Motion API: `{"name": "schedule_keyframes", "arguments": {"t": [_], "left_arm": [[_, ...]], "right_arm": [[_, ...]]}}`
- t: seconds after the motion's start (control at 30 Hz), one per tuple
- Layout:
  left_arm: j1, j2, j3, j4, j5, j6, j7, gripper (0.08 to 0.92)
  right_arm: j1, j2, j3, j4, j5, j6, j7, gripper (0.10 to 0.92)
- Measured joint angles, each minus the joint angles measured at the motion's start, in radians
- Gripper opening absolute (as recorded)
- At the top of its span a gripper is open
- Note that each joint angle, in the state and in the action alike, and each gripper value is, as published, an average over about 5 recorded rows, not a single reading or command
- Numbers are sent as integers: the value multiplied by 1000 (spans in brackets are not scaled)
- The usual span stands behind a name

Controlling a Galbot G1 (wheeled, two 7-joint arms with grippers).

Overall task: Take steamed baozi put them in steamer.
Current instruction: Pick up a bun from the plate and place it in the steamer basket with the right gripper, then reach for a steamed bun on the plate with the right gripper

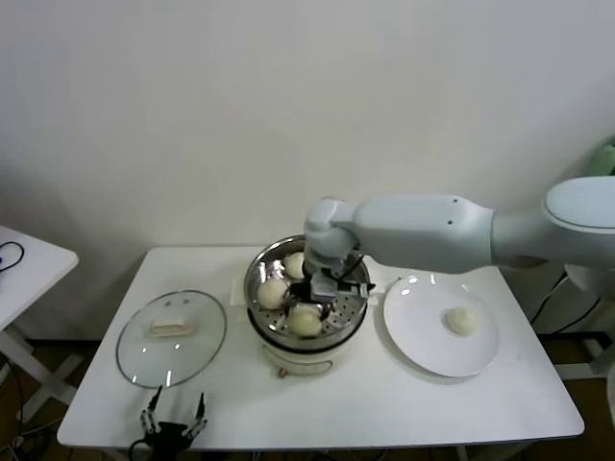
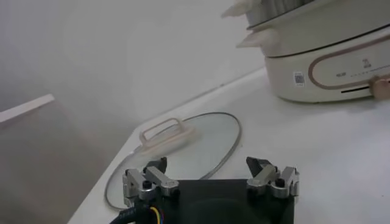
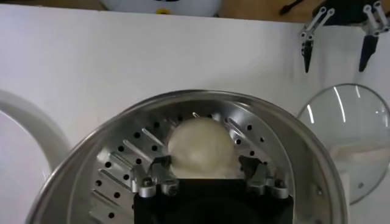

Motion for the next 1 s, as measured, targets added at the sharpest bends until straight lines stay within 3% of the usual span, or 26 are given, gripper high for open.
{"name": "schedule_keyframes", "arguments": {"t": [0.37,0.63,1.0], "left_arm": [[4,0,-1,-7,5,0,0,823],[0,4,0,-5,6,1,0,823],[-6,0,4,10,17,2,1,823]], "right_arm": [[184,-98,-104,-15,206,15,-51,823],[349,-263,-284,0,409,-134,-113,823],[256,-524,-313,-31,386,-397,-105,823]]}}
